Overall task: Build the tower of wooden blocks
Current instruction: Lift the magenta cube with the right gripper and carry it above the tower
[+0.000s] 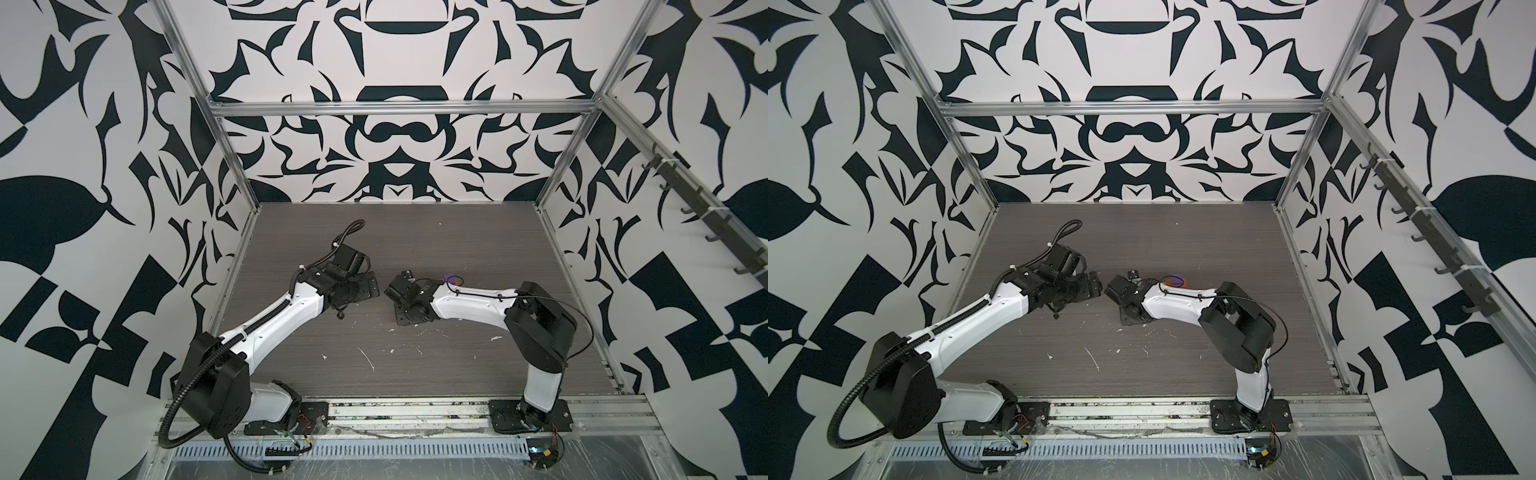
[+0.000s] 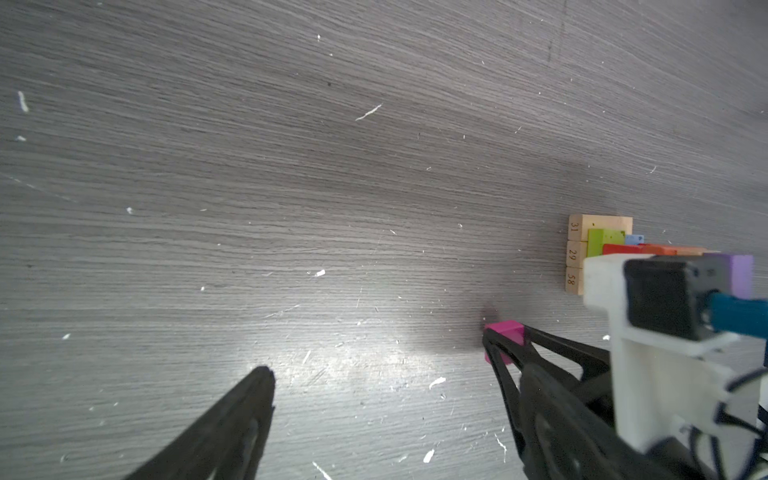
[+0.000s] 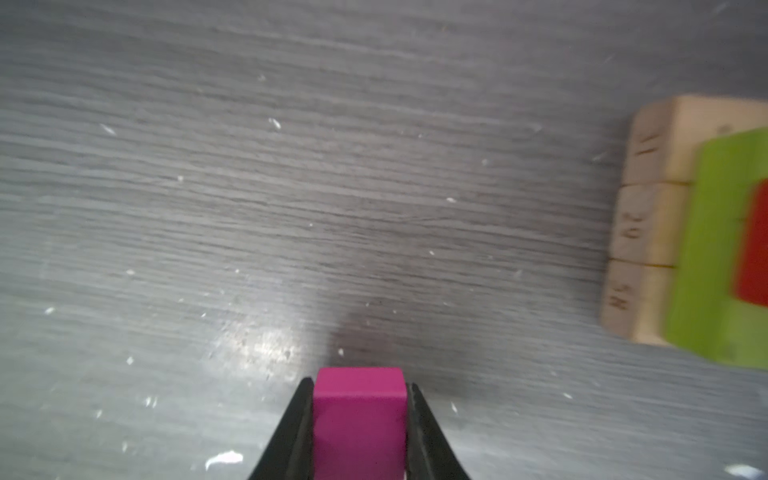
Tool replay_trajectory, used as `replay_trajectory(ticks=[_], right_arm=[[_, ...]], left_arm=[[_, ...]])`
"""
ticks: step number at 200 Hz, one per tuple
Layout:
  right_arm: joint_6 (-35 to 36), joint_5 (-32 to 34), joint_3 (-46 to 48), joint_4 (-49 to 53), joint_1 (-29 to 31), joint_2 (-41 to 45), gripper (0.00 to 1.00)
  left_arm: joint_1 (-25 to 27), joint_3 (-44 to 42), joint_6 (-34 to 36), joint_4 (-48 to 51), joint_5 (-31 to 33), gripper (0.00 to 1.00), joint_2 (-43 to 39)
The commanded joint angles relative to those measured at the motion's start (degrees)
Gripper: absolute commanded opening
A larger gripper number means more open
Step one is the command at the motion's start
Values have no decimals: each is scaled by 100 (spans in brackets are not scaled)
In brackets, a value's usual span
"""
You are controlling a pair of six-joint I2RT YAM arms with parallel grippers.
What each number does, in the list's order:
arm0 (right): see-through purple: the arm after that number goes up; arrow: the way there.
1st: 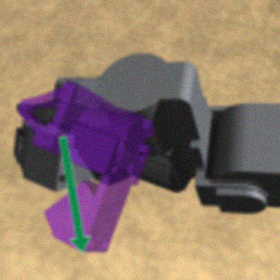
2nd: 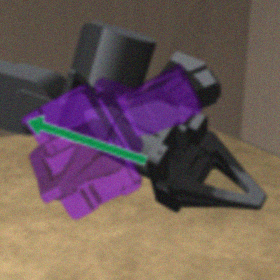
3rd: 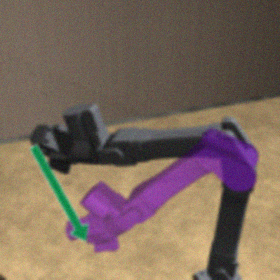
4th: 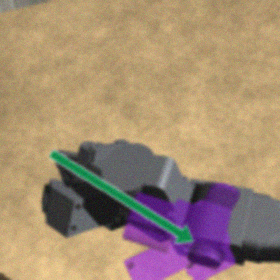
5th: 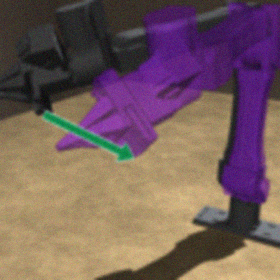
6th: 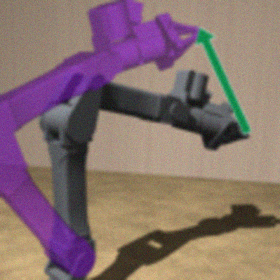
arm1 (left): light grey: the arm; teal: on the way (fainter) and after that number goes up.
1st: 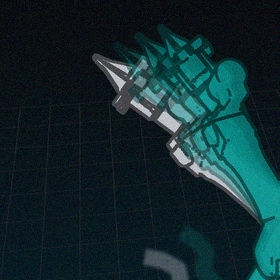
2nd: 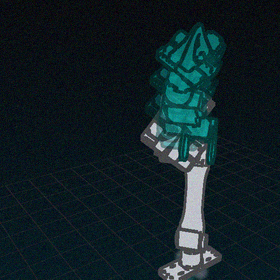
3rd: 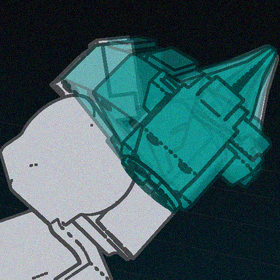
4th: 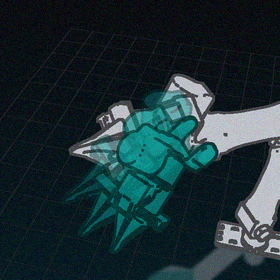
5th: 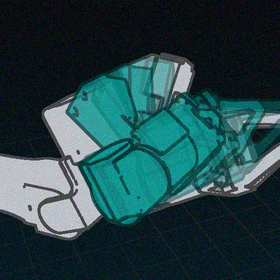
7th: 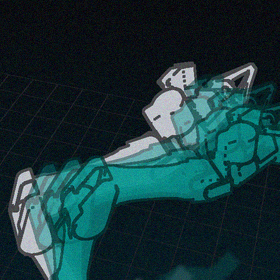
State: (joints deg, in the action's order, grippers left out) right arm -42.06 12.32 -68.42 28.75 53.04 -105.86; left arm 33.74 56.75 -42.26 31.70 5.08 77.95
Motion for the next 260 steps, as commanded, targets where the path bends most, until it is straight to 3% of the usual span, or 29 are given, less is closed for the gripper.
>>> replay_trajectory(ticks=[1,131,260], right_arm=[[151,266,-206,223,28,457,30],[830,608,-535,1045,-280,1502,30],[1582,251,-910,1658,-1289,1868,30]], left_arm=[[-34,-5,-72,-67,-71,95,33],[-51,-14,-141,-293,-330,95,185],[-51,51,-164,-401,-419,95,315]])
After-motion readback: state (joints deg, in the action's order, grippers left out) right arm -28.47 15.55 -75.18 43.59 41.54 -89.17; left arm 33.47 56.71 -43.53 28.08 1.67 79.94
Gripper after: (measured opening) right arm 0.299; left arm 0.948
